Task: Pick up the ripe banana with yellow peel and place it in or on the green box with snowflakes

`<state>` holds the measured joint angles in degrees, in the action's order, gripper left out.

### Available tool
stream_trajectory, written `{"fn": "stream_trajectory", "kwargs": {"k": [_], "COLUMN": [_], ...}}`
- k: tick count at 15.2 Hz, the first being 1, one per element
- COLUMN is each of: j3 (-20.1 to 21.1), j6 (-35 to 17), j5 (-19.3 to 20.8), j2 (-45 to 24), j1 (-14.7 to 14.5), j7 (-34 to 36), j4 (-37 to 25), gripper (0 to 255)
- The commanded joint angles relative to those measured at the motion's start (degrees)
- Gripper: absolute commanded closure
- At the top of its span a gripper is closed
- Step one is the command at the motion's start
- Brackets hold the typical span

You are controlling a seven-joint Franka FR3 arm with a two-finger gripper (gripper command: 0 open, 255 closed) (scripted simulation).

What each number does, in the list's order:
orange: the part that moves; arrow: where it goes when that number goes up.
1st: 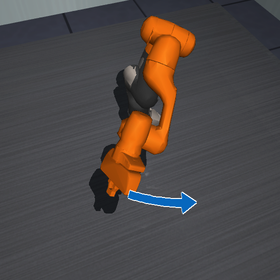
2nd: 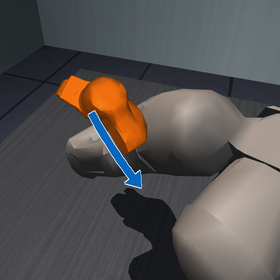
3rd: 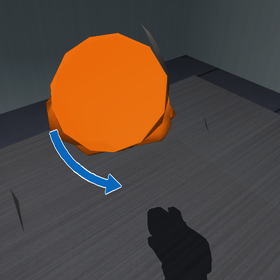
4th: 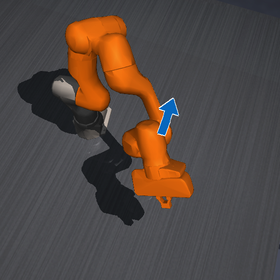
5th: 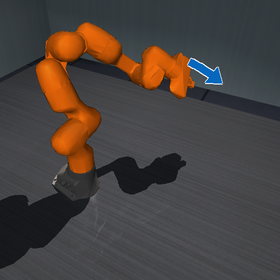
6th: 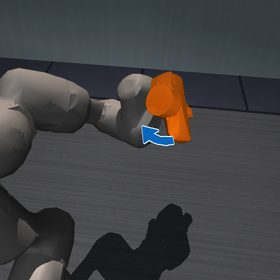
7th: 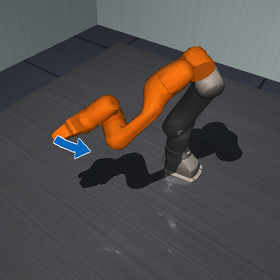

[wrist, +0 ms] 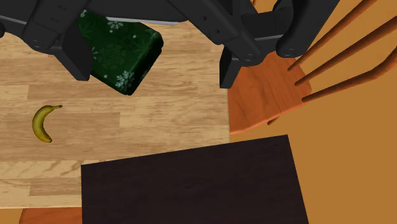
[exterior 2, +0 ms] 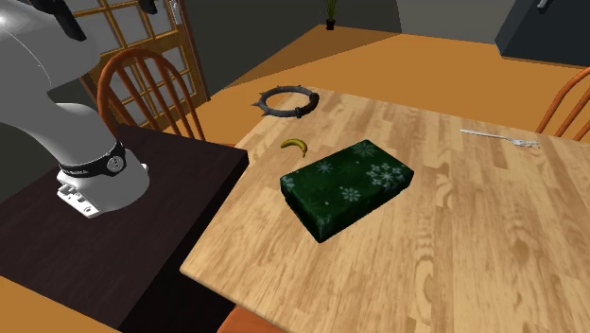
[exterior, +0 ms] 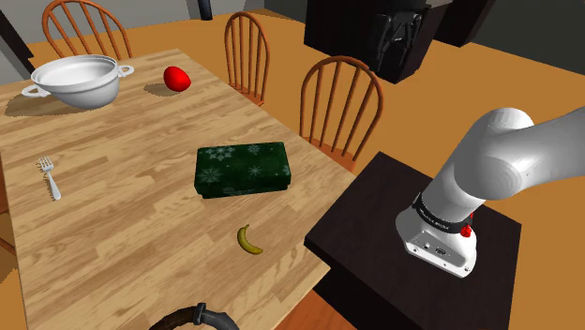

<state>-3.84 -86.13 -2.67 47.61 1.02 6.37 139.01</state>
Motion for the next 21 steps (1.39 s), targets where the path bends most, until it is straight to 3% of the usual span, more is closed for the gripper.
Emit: {"fn": "stream_trajectory", "kwargs": {"k": [1,11,21], "j3": [0.00,8.97,18.93], "j6": [0.00,-17.58,-38.69], "j5": [0.00,-7.81,-15.32], "j2": [0.00,-3.30,-17.60], "j1": [0.00,-4.57,-9.79], "j7": [0.00,7.26,13.76], "j4": [0.00,12.48,16.96], "gripper": [0,0,0]}}
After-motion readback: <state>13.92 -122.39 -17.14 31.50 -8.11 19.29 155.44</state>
